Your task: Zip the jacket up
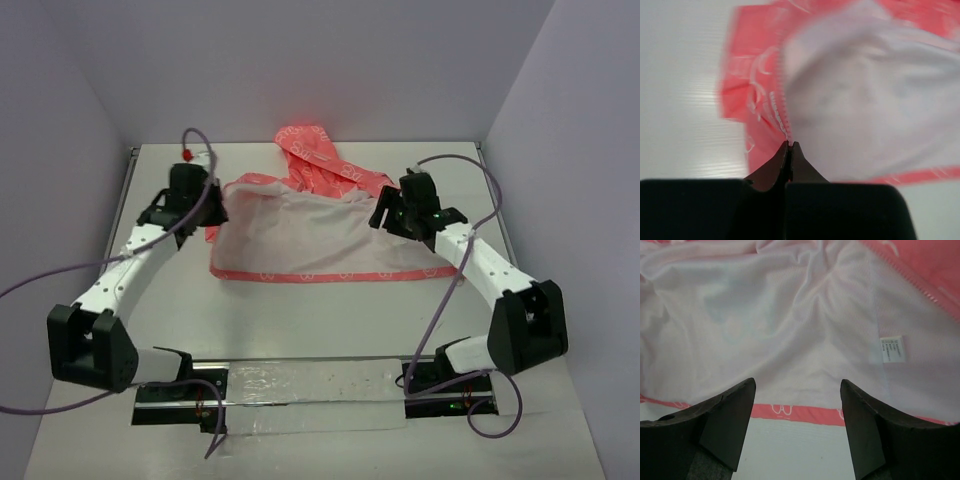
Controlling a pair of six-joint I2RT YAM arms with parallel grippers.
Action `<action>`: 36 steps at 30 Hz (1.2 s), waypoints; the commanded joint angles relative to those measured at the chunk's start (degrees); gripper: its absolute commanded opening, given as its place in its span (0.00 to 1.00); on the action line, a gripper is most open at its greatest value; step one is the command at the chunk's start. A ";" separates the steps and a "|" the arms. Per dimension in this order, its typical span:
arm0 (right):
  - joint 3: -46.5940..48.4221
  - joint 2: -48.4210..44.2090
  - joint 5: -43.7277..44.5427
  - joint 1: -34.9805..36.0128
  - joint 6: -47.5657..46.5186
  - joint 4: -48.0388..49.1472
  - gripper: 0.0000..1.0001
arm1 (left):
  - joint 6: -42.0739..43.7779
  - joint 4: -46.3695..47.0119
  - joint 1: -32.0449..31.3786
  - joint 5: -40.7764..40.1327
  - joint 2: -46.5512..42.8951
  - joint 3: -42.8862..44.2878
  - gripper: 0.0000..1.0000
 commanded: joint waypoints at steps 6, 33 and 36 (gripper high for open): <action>4.55 -13.51 5.64 -0.05 0.88 -4.15 0.76 | -25.22 -4.96 -40.39 -17.87 9.62 8.62 0.00; -26.55 -14.09 -3.72 29.85 22.89 21.93 0.66 | -44.34 2.33 -38.87 -16.34 -11.83 -14.87 0.71; -29.13 -11.05 -4.09 31.08 26.47 27.24 0.60 | -43.97 1.59 -37.70 -16.85 -12.98 -14.35 0.72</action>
